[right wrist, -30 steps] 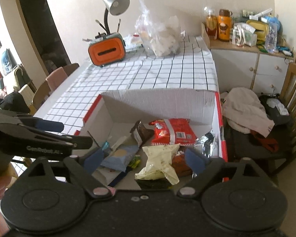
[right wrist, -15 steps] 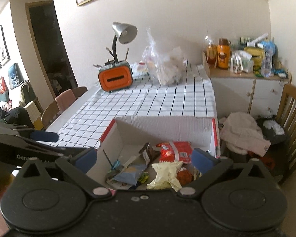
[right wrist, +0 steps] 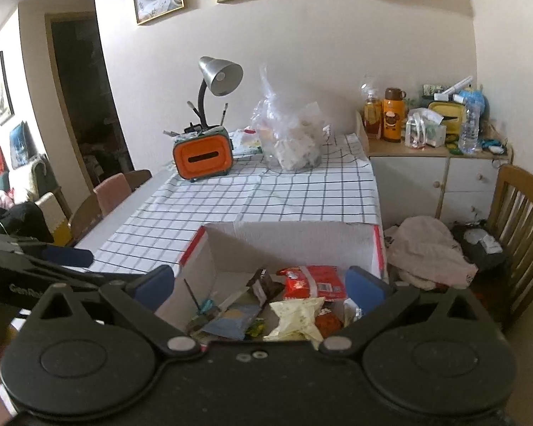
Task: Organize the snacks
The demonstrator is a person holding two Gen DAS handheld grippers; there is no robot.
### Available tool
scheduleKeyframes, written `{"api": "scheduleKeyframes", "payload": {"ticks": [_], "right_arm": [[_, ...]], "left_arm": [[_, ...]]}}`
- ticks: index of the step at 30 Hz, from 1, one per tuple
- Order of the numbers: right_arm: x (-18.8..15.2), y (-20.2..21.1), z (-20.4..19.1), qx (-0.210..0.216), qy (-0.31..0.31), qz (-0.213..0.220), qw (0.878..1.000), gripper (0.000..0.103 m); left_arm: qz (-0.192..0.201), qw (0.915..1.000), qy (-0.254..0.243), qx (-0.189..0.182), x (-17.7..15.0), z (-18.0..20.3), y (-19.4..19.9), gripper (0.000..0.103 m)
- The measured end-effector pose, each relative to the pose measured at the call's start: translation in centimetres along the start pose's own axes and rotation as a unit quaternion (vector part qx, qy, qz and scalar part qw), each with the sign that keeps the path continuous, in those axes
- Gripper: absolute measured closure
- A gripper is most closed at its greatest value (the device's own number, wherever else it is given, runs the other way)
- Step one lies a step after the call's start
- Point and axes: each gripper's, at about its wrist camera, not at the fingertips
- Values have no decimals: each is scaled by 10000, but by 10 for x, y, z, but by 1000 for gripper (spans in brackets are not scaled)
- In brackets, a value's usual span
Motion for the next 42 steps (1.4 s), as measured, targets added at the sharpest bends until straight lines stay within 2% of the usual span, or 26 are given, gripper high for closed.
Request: {"api": "scheduleKeyframes", "payload": {"ticks": [5, 11, 16, 25, 42], "right_arm": [[-4, 0, 3, 10, -136, -42, 9999, 0], [-6, 0, -3, 7, -24, -109, 9999, 0], [-8, -1, 1, 97, -219, -173, 9996, 0], [-10, 0, 5, 69, -388, -240, 9989, 0], [-12, 0, 5, 127, -472, -239, 9985, 1]], "left_arm": [[76, 10000, -6, -9, -1, 3, 6, 0], [129, 9998, -135, 120, -1, 10, 6, 0], [110, 9997, -166, 119, -2, 11, 5, 0], [71, 9999, 46, 107, -1, 5, 0, 0], [-78, 9998, 87, 180, -7, 4, -6, 0]]}}
Point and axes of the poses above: each gripper's, at about its wrist camera, not at the fingertips, and y roughly against the way its jaws point, z to its right, x to its top, and after that the axes turned 9 degrees about y, right-handed
